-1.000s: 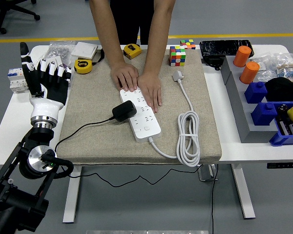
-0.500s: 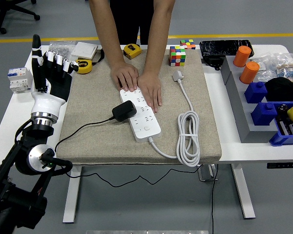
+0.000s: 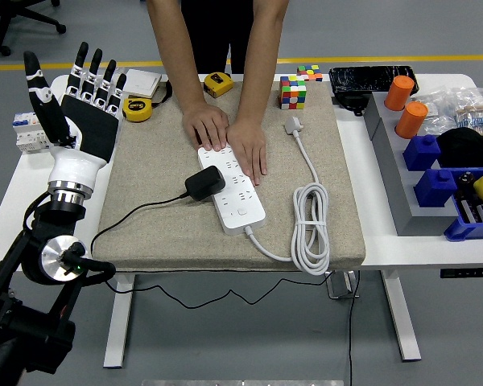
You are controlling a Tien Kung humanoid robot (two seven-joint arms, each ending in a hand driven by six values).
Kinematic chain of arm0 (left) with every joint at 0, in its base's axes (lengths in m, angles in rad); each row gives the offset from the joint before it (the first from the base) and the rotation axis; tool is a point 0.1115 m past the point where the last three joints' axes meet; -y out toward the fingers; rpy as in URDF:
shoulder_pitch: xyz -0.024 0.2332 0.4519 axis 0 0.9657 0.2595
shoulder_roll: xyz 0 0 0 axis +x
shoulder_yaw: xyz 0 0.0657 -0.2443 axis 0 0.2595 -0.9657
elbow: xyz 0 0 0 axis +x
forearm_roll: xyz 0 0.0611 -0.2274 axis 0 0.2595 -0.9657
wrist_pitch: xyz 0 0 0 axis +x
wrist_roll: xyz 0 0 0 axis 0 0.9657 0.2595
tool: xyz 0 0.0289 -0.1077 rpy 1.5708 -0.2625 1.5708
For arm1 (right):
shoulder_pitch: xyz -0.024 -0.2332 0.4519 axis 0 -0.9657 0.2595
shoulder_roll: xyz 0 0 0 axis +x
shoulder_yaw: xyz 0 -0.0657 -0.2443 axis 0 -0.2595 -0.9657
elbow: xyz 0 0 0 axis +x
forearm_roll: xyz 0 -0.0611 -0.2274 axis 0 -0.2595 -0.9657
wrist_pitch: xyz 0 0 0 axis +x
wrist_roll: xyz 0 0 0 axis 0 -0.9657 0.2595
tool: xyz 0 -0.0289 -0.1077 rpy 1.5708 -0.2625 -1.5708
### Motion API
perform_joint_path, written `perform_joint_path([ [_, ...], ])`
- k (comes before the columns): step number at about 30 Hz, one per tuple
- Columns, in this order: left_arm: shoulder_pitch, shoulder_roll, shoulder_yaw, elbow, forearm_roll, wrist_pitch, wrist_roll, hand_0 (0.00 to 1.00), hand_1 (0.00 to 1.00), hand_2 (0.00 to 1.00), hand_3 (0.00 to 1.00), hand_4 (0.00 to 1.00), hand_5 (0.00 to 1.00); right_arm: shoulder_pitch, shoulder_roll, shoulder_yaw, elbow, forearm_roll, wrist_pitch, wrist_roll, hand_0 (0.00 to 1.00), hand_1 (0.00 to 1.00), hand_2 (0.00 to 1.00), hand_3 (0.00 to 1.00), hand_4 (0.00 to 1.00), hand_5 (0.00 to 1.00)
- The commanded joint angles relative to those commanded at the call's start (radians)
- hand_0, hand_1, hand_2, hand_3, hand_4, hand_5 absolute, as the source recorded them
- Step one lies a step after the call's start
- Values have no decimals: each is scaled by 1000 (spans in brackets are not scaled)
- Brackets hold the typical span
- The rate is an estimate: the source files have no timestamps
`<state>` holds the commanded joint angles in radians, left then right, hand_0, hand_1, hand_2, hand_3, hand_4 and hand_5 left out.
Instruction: Pick up the plug,place it near the board,insert it into the board,press the button
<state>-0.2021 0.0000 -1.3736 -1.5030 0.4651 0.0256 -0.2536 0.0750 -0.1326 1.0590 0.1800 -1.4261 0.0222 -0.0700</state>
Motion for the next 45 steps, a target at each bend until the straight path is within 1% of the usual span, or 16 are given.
perform_joint_path([
  [3,0,0,-6,8,-82,4,-12,622,720,727,767,998,917,1,0,-1,0,3,-1,1,822,724,701,638,940,609],
  [5,-1,0,-11,17,-126,29,-16,622,720,727,767,998,917,1,0,-1,0,2,0,0,822,724,701,638,940,609],
  [6,-1,0,-12,20,-146,45,-22,116,63,147,167,998,654,0,0,-1,0,2,0,0,821,724,701,637,940,609],
  [8,-1,0,-19,25,-163,71,-29,116,63,147,167,998,654,0,0,-1,0,2,0,0,821,724,701,637,940,609],
  [11,-1,0,-24,33,-188,81,-37,116,63,147,167,998,654,-1,0,0,0,1,0,0,821,724,701,637,940,609],
  [12,-1,0,-24,35,-198,81,-40,79,2,15,9,950,438,0,0,0,0,1,0,0,821,724,701,638,940,609],
  [17,0,0,-24,37,-207,50,-25,79,2,15,9,950,438,0,0,-1,0,3,-1,1,821,724,701,638,940,609],
  [19,-1,0,-23,36,-201,40,-19,75,2,2,2,905,416,0,0,0,0,2,0,0,822,724,702,639,941,609],
  [30,2,0,-26,39,-184,37,-16,75,2,2,2,865,385,-2,-1,-3,0,3,-1,1,821,724,702,638,940,609],
  [32,4,0,-29,38,-185,59,-34,75,2,2,2,865,385,-2,-1,-4,0,3,0,1,821,724,702,638,940,609],
  [35,6,0,-58,41,-100,130,-45,75,2,2,2,865,385,-1,-1,-9,0,8,-1,2,821,724,702,638,940,609],
  [36,5,4,-73,39,-55,164,-21,184,98,166,165,889,381,-2,-2,-10,0,8,-1,2,821,724,701,638,940,609],
  [38,-3,23,-80,39,30,190,33,184,98,166,165,889,381,-3,-3,-3,0,0,0,1,821,724,701,638,940,609],
  [41,-29,63,-60,50,153,166,126,184,98,166,165,889,381,-4,-5,1,0,-6,1,-1,821,724,701,638,940,609],
  [42,-38,75,-50,54,199,157,158,822,888,807,745,998,502,-4,-5,-1,0,-4,0,-1,821,724,701,638,940,608],
  [45,-73,102,-9,74,322,128,255,822,888,807,745,998,502,-2,-5,-5,0,0,0,0,821,724,701,638,940,608],
])
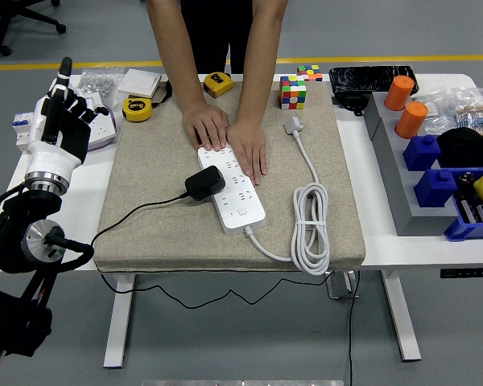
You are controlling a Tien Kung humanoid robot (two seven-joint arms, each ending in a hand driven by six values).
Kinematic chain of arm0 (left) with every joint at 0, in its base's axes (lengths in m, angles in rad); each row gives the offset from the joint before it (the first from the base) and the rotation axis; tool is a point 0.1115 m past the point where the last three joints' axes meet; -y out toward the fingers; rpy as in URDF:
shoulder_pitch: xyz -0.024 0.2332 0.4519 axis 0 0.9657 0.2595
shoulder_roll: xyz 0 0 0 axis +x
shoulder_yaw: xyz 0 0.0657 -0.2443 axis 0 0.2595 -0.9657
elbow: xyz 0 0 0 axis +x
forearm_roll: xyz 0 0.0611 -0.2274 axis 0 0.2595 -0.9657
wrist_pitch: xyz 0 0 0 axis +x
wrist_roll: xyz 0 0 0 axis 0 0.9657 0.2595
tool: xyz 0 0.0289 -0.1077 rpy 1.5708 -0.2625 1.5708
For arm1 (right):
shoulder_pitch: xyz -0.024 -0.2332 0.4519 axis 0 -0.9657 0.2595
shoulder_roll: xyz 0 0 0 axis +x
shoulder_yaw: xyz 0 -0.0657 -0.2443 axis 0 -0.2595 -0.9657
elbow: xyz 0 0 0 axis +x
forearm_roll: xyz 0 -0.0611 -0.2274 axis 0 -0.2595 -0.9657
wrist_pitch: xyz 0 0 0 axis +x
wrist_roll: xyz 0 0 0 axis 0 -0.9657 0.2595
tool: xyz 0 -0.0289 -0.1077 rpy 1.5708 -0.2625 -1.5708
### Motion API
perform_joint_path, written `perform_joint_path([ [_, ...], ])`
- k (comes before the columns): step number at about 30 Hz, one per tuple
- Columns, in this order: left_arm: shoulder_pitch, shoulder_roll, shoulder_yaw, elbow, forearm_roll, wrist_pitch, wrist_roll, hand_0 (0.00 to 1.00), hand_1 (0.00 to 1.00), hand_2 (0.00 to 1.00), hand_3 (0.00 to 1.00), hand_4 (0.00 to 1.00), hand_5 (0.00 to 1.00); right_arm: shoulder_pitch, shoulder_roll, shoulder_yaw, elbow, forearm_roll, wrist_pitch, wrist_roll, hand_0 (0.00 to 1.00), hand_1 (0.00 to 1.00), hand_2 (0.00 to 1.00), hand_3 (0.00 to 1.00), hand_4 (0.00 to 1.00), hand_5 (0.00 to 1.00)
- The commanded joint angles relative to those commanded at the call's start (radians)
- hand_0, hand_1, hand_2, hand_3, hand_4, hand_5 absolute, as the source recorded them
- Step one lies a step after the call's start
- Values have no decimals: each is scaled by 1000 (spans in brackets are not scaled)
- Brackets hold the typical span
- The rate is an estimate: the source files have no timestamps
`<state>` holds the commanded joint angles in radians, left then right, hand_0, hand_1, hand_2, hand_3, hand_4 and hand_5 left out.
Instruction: Pick up the plug,place it near the board,insert it into the board,press the button
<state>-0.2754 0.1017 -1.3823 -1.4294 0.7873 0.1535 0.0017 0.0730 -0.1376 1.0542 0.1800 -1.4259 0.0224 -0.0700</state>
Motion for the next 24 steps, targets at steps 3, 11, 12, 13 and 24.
perform_joint_path([
  [3,-39,8,50,34,130,-42,81,998,998,998,992,998,530,3,1,-12,0,10,-1,3,821,724,701,637,940,609],
  [11,-131,0,190,187,468,-158,198,998,998,998,998,998,538,8,0,-15,0,12,0,1,820,724,702,638,940,608],
  [12,-136,-4,200,204,507,-162,203,998,998,998,998,998,538,8,0,-13,0,10,0,1,820,724,702,638,940,608],
  [13,-140,-7,209,217,546,-163,205,998,998,998,998,998,538,8,0,-13,0,9,0,1,820,724,702,638,940,608],
  [24,-170,-68,280,367,1009,-123,183,837,915,861,848,998,307,7,0,-13,0,9,0,1,820,724,701,638,940,609],
])
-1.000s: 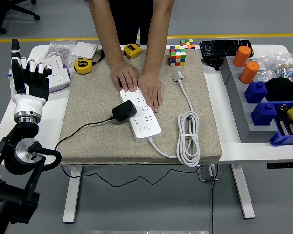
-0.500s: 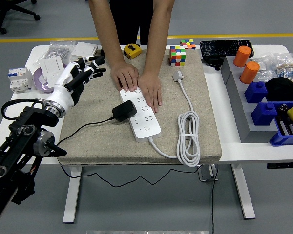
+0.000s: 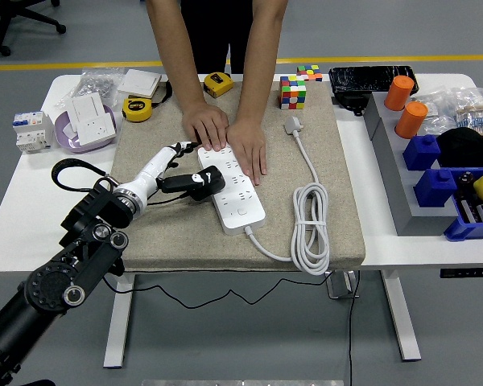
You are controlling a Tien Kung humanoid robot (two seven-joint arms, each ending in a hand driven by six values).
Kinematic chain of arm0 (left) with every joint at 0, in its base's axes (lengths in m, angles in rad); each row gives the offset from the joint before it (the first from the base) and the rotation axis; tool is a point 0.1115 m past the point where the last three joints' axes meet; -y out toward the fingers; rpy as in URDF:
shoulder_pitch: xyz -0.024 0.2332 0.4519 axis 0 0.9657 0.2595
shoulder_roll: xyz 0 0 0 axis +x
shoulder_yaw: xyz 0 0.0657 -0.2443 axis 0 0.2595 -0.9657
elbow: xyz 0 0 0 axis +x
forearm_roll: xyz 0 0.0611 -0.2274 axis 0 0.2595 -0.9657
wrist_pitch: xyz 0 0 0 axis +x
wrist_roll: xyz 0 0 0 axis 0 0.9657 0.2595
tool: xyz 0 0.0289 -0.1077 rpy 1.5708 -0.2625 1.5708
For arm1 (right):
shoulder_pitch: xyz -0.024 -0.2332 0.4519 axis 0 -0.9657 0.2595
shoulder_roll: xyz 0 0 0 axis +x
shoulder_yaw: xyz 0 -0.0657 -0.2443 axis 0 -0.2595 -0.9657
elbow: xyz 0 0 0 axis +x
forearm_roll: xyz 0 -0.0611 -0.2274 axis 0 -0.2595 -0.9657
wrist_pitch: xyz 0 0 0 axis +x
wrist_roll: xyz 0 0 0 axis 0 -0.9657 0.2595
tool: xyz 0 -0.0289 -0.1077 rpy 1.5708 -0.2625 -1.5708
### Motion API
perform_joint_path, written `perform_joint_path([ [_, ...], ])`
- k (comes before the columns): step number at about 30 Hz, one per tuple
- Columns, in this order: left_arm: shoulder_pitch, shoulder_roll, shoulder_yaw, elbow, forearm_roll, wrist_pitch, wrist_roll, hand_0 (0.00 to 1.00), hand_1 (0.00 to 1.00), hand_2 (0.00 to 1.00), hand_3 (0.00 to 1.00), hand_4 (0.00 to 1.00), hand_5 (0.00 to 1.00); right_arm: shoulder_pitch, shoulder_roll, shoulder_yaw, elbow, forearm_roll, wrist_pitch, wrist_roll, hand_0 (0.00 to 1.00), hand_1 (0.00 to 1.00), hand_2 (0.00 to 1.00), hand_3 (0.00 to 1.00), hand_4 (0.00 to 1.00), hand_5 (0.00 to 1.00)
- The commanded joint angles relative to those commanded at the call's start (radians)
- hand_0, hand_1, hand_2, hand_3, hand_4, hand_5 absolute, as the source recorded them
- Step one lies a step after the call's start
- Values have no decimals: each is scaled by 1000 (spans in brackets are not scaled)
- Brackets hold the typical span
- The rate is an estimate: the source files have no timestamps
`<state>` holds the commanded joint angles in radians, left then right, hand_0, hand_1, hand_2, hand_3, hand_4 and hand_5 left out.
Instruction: Pick up the plug,place it near the board,insert it into the board,press the button
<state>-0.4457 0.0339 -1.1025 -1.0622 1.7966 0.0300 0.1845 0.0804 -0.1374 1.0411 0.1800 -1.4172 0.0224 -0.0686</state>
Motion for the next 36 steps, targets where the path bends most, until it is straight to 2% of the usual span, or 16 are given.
perform_joint_path([
  [2,-7,-12,13,28,85,29,-11,837,915,861,848,998,307,0,0,0,0,-1,0,0,820,724,701,638,940,609],
  [3,-9,-17,17,40,123,41,-14,749,811,754,752,998,267,1,-1,-1,0,-1,0,0,821,724,701,636,940,609],
  [8,-20,-34,40,92,338,77,-30,749,811,754,752,998,267,4,0,-5,0,2,0,0,821,724,701,636,940,609],
  [9,-22,-34,45,101,377,82,-33,704,733,696,702,998,259,4,0,-4,0,1,0,0,821,724,701,636,941,609],
  [12,-26,-34,55,116,472,96,-38,704,733,696,702,998,259,3,-1,-3,0,0,1,-1,821,724,701,636,941,609],
  [14,-30,-34,59,127,472,109,-43,704,733,696,702,998,259,3,-2,0,0,-4,1,-2,821,724,701,636,941,609],
  [15,-31,-34,60,129,472,113,-44,536,549,579,632,998,255,3,-2,1,0,-4,1,-2,821,724,701,636,940,610],
  [20,-38,-34,66,140,469,136,-55,536,549,579,632,998,255,3,-3,-2,0,-3,1,-1,821,724,701,636,940,610],
  [21,-39,-34,66,141,461,137,-57,454,442,520,570,998,267,4,-2,-3,0,-1,1,-1,821,724,702,636,940,610],
  [36,-53,-34,75,154,401,142,-69,444,435,530,562,998,287,3,-4,-5,0,-5,3,-2,821,724,701,637,941,610],
])
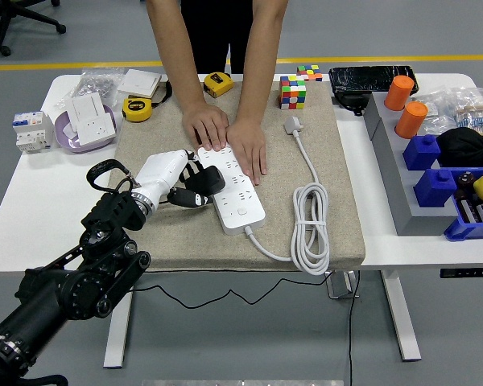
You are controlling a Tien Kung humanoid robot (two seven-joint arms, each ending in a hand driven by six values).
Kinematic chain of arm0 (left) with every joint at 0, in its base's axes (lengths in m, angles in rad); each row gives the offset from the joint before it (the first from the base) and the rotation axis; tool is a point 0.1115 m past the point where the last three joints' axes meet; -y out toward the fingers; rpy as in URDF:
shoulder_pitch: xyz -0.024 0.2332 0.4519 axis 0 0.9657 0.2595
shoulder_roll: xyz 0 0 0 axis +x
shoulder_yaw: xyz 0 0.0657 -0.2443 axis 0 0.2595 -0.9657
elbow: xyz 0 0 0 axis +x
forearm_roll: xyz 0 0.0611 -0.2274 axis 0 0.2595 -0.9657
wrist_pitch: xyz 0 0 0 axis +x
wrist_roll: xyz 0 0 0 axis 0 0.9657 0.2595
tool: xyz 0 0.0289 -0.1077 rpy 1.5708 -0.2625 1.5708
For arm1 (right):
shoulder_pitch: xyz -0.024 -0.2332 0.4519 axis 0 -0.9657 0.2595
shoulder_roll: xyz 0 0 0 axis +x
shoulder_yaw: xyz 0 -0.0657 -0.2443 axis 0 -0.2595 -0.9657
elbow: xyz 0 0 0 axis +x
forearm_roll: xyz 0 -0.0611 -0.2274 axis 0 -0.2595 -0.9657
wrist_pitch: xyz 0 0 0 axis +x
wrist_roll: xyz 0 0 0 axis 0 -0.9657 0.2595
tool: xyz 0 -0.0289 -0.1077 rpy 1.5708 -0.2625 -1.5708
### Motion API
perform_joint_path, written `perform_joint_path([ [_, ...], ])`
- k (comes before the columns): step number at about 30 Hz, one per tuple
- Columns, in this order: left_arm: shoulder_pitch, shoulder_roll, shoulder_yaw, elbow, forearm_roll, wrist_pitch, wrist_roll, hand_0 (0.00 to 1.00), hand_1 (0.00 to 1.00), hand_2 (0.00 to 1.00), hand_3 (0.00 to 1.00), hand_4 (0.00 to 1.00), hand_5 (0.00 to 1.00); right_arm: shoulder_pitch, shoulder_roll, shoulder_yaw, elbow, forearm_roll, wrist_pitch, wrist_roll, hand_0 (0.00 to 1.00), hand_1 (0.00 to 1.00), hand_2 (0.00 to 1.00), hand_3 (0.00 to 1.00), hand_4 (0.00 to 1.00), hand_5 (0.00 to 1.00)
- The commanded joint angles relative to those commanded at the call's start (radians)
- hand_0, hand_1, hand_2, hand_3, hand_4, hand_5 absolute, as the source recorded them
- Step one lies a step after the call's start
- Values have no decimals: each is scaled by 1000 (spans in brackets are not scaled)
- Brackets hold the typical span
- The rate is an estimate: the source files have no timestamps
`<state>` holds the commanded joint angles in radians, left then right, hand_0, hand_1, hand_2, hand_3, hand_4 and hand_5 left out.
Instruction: Pick up the plug,place it near the board,insert it into the board,press the button
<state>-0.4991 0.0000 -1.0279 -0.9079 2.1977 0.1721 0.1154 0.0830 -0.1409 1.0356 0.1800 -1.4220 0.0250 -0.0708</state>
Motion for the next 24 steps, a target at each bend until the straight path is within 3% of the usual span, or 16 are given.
perform_joint_path([
  [24,-14,0,11,-1,-47,-4,0,443,462,546,563,998,332,0,-1,-6,0,1,1,0,822,724,701,636,939,608],
])
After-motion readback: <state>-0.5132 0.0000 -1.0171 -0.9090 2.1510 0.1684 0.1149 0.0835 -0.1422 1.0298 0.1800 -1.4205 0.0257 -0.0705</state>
